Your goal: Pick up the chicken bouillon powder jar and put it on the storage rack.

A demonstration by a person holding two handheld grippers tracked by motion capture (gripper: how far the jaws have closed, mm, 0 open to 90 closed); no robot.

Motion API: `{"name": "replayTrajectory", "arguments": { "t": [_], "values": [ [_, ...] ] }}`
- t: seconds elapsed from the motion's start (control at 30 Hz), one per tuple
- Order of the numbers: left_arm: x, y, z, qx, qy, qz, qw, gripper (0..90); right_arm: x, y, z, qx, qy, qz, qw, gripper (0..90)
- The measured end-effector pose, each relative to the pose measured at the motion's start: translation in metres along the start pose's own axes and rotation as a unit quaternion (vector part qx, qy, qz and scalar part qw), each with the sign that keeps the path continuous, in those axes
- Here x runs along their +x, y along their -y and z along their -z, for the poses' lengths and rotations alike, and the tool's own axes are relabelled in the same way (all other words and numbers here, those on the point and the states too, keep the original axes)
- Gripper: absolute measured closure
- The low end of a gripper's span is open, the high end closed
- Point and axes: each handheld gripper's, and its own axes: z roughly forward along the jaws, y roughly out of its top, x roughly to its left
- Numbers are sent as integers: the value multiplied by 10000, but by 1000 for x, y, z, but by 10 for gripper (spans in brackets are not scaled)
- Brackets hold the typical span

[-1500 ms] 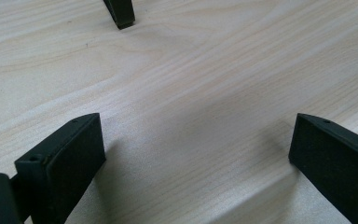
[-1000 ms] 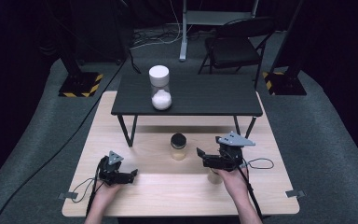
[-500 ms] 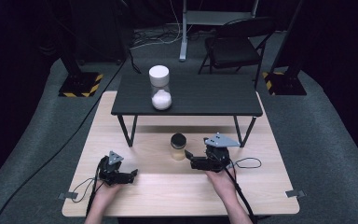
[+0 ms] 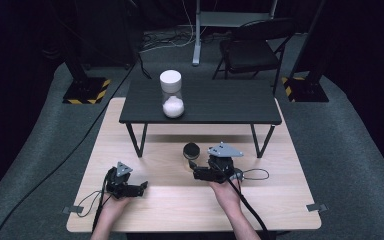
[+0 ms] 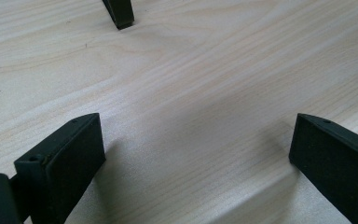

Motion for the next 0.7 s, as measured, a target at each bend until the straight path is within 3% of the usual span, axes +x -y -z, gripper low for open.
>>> {"name": "replayTrajectory", "arguments": {
  "t": [0.33, 0.7],
  "values": [
    [0, 0, 0, 0, 0, 0, 10000, 29, 7, 7, -23, -84, 207, 19, 9997, 136],
    [0, 0, 0, 1, 1, -3, 10000, 29, 6, 17, -45, -32, 207, -33, 9998, 137]
  ]
}}
